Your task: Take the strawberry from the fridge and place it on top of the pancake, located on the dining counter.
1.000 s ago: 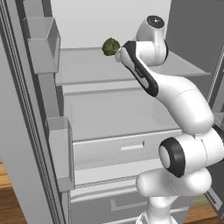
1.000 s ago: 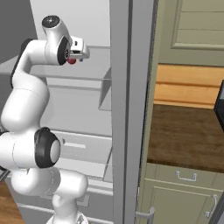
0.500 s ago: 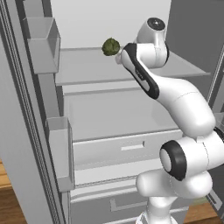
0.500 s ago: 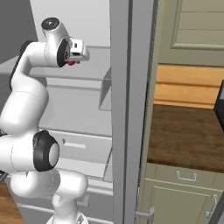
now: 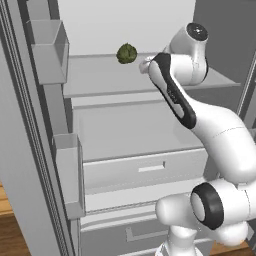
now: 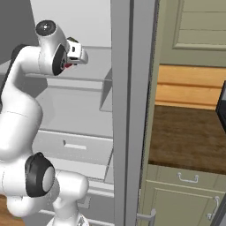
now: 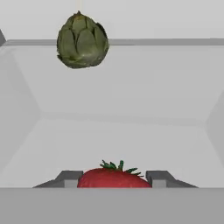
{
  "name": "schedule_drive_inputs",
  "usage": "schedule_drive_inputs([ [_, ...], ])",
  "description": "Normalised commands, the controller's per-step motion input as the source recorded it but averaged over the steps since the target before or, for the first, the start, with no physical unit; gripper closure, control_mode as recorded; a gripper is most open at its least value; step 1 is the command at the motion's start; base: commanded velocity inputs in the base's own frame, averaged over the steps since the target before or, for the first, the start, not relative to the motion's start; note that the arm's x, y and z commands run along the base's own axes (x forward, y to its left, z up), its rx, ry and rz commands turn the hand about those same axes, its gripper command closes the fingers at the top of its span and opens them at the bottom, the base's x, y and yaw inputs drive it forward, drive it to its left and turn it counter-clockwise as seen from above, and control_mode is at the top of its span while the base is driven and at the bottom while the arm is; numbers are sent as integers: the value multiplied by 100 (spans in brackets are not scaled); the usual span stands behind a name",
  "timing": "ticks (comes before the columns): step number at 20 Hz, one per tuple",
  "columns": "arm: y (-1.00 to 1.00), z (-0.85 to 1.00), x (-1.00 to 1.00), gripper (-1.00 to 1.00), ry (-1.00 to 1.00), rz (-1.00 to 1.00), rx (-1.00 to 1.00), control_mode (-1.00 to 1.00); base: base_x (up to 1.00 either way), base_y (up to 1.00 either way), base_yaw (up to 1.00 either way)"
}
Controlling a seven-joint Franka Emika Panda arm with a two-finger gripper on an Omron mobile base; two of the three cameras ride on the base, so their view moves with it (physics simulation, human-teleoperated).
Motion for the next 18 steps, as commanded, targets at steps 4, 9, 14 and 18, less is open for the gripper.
schedule_drive_inputs([
  [4,0,20,-100,100,-13,-5,14,-100,0,0,0],
  [9,0,10,-100,100,-9,-7,7,-100,0,0,0],
  [14,-6,5,-100,100,1,-12,2,-100,0,0,0],
  [18,-10,-20,-100,100,11,-11,-4,-100,0,0,0],
])
